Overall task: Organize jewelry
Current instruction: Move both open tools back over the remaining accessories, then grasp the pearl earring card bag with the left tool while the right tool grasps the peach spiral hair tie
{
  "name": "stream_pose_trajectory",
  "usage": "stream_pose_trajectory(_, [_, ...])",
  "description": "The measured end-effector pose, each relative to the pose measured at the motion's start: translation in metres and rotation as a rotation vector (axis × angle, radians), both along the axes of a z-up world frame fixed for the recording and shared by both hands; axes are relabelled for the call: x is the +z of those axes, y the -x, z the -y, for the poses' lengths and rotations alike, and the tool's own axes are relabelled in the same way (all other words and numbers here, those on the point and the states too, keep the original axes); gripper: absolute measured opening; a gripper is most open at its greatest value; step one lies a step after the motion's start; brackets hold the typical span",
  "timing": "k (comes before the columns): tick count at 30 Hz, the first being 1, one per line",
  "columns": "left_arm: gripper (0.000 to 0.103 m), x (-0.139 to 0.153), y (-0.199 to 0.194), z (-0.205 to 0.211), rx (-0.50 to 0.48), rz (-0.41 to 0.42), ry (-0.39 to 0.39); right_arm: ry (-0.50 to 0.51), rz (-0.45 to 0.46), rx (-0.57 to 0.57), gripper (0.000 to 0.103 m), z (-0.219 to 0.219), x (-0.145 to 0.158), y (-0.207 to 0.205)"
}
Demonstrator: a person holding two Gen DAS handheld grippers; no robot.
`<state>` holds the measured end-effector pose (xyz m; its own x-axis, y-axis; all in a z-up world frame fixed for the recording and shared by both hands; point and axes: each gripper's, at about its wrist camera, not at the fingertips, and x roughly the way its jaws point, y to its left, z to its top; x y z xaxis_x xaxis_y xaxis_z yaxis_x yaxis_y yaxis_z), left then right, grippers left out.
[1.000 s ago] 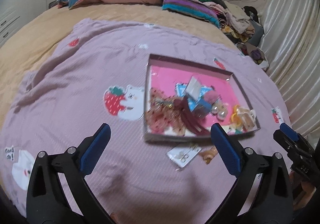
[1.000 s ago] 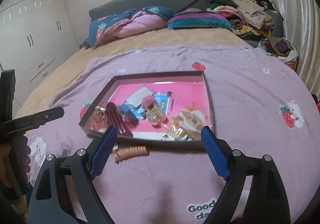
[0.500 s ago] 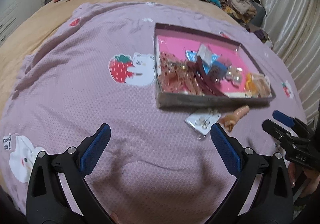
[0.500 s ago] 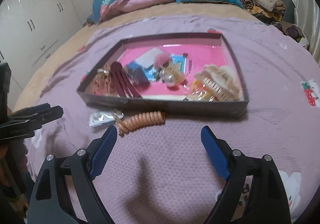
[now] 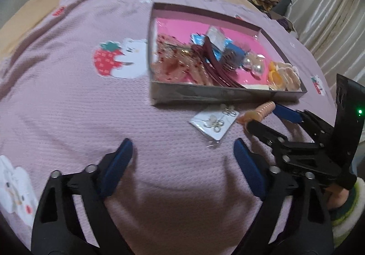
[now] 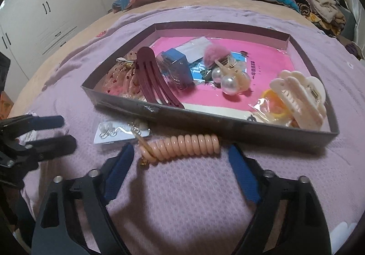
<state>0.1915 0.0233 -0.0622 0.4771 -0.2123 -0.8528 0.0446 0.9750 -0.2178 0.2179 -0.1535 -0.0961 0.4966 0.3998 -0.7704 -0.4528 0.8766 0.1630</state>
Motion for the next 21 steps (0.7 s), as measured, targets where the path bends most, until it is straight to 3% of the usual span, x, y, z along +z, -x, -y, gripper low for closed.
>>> stream_pose_trajectory(7, [0.070,-0.011,-0.021,0.032,-0.074,-0.007,-0.020,-0.017,0.021,-0.041,0.070,0.029,0.003,0.003])
stream_pose_trajectory(17, [0.069,-0.027,-0.037,0.062,-0.090,0.001,-0.095,-0.028,0.001,-0.181,0.070,0.099,0.010,0.011])
stream_pose_trajectory(18, [0.063,-0.027,-0.037,0.062,-0.089,0.003,-0.097,-0.031,0.001,-0.186,0.070,0.102,0.011,0.011])
stream_pose_trajectory(19, [0.050,-0.026,-0.036,0.062,-0.084,0.005,-0.096,-0.038,0.000,-0.192,0.070,0.106,0.012,0.013])
stream_pose_trajectory(21, [0.047,-0.024,-0.034,0.063,-0.083,0.007,-0.086,-0.052,-0.002,-0.197,0.070,0.110,0.015,0.016])
